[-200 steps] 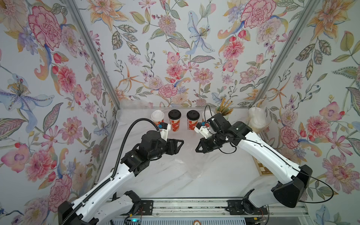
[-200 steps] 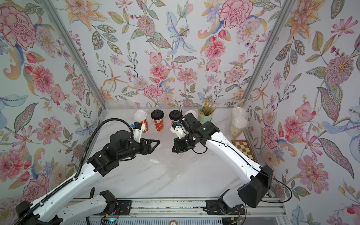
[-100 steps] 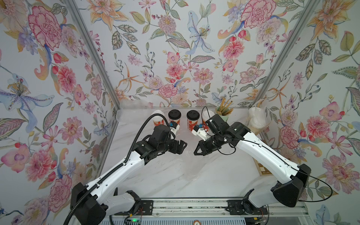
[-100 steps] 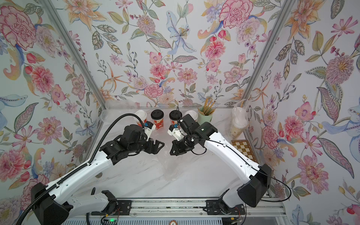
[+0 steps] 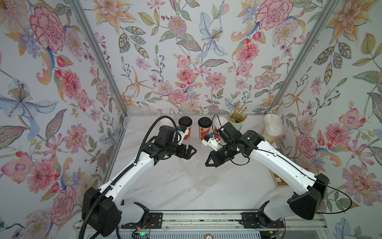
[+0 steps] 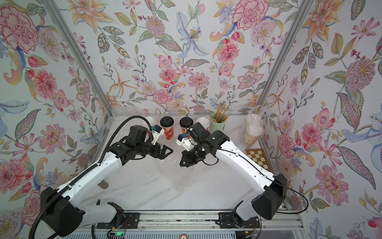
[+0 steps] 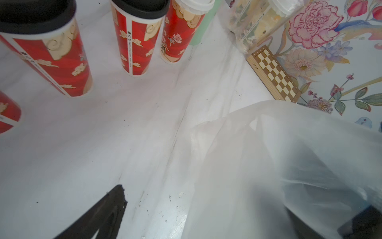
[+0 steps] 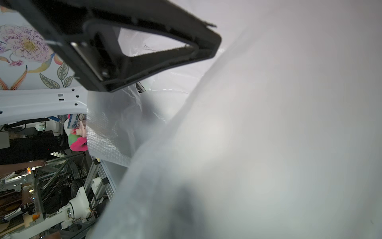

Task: Pack milk tea into plastic carrier bags
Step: Adjust the plastic carrier bag at the center of the board.

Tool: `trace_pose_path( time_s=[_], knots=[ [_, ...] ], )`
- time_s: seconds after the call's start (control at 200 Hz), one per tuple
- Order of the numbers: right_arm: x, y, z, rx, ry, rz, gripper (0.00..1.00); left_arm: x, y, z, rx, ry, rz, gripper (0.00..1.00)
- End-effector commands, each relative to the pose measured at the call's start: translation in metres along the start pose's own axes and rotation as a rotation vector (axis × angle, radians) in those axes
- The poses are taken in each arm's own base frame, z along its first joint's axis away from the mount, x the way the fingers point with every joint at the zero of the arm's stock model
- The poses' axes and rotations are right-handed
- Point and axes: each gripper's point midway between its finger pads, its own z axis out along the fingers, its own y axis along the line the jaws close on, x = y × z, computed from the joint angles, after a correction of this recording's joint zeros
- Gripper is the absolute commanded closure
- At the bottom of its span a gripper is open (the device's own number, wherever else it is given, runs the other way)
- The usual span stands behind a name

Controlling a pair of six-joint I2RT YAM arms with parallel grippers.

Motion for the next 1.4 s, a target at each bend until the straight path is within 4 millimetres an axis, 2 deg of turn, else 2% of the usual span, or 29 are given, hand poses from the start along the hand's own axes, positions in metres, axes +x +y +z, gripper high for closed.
trace_pose_path(
  time_s=[0.0,0.1,0.16,0.245,0.355,0.44,0.505,0.55,0.606,0.696,0.861,1.021,1.176,1.396],
  knots=[
    [0.008,-0.002,0.003,0.004,0.03,-0.014,1.0,-0.005,-0.023,0.009,0.149,-0.026,0.015,0.09],
    [0.006,-0.004,0.002,0.02,0.026,-0.013,1.0,-0.001,-0.024,0.02,0.171,-0.037,-0.017,0.2],
    [0.005,-0.007,0.002,0.033,0.02,-0.007,1.0,0.002,-0.017,0.025,0.149,-0.047,-0.057,0.34],
    [0.003,-0.012,-0.001,0.059,0.005,0.01,1.0,0.009,-0.017,0.03,0.154,-0.064,-0.108,0.48],
    [0.0,-0.017,-0.006,0.091,-0.017,0.031,1.0,0.013,-0.027,0.032,0.182,-0.096,-0.131,0.63],
    [-0.001,-0.022,-0.01,0.124,-0.037,0.049,1.0,0.012,-0.029,0.026,0.168,-0.115,-0.146,0.81],
    [-0.002,-0.031,-0.015,0.169,-0.057,0.083,0.91,0.007,-0.027,0.017,0.14,-0.142,-0.16,0.9],
    [-0.004,-0.038,-0.019,0.202,-0.076,0.11,0.79,0.006,-0.026,0.013,0.119,-0.156,-0.172,0.93],
    [-0.006,-0.045,-0.024,0.233,-0.101,0.149,0.7,0.004,-0.025,0.007,0.099,-0.174,-0.182,0.96],
    [-0.012,-0.049,-0.028,0.273,-0.137,0.182,0.48,-0.001,-0.029,0.002,0.101,-0.196,-0.195,0.99],
    [-0.031,-0.052,-0.027,0.283,-0.229,0.187,0.33,-0.008,-0.041,0.002,0.116,-0.2,-0.186,1.0],
    [-0.052,-0.052,-0.02,0.267,-0.329,0.143,0.27,-0.012,-0.047,0.004,0.123,-0.197,-0.187,1.0],
    [-0.068,-0.063,-0.009,0.266,-0.41,0.154,0.28,-0.017,-0.05,0.004,0.131,-0.209,-0.19,1.0],
    [-0.091,-0.067,0.005,0.201,-0.528,0.18,0.41,-0.017,-0.055,0.006,0.147,-0.21,-0.197,1.0]
  ],
)
